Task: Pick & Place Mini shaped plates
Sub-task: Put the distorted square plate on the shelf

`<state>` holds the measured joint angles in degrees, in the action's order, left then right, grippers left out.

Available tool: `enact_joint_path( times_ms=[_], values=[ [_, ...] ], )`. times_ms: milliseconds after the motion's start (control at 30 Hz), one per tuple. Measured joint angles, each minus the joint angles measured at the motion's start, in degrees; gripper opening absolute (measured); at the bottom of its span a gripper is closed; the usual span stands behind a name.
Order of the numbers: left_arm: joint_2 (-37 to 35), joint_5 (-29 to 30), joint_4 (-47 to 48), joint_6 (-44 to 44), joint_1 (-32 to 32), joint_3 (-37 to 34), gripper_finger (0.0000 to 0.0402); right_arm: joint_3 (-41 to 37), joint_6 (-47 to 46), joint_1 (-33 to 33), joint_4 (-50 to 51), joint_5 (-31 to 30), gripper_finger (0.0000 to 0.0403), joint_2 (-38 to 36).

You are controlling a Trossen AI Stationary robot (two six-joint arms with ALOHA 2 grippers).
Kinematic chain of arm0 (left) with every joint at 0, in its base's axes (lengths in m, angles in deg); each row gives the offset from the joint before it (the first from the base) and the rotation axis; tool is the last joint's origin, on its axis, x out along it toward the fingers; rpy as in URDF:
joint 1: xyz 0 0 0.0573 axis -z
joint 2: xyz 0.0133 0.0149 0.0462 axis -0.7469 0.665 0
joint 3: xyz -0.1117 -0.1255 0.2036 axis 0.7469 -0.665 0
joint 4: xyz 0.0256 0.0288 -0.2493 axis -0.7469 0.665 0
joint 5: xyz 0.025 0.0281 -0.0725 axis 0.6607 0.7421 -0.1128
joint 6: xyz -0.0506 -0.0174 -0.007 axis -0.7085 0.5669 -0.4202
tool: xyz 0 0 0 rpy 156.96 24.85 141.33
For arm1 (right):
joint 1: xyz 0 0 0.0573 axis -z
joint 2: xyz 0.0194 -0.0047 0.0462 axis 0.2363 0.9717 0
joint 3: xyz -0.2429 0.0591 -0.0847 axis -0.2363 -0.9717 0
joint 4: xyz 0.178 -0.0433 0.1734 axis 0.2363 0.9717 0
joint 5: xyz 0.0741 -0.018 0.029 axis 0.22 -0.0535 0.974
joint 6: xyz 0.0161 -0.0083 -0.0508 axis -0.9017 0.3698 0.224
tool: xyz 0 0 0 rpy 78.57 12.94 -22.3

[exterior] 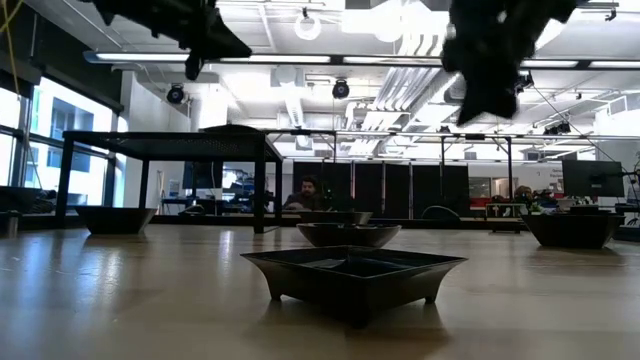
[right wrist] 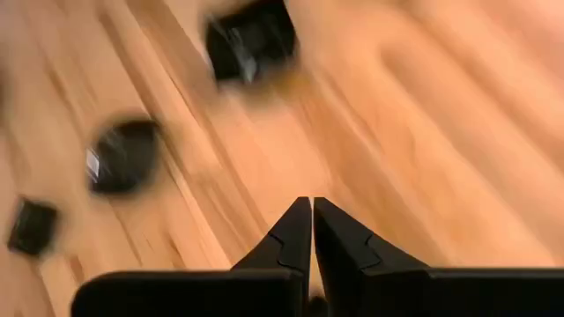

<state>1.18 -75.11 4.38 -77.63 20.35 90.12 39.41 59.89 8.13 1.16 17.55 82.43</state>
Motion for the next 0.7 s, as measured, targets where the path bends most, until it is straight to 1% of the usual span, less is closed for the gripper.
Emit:
enact_joint_path(
  times_ms=[67,200,333,433,533,600,700],
  values=[
    [-1.1,3.2,-1.7,-0.5,2.6,-1.7,0.0,-1.8,2.3,2.5,2.5,1.9,0.0022,0.2],
    [-1.1,7.7,0.2,0.2,6.3,-2.6,0.0,-3.3,12.7,6.3,4.4,4.2,0.0061,2.6],
    [0.3,8.8,0.4,1.1,8.2,-2.6,0.0,-3.1,26.9,7.0,7.6,4.2,0.0107,7.7],
    [0.9,8.2,0.3,1.0,8.3,-2.6,0.0,-3.0,37.7,6.1,10.2,4.1,0.0129,12.2],
    [1.2,7.7,0.4,1.0,8.2,-2.6,0.0,-3.0,45.9,4.9,11.5,2.5,0.0137,16.4],
    [1.2,7.7,0.2,1.0,8.2,-2.6,0.0,-3.1,49.8,4.1,11.6,-0.3,0.0136,18.9],
    [1.2,7.7,0.3,1.0,8.2,-2.6,0.0,-3.1,54.2,3.3,11.1,-1.7,0.0127,21.7]
  ],
)
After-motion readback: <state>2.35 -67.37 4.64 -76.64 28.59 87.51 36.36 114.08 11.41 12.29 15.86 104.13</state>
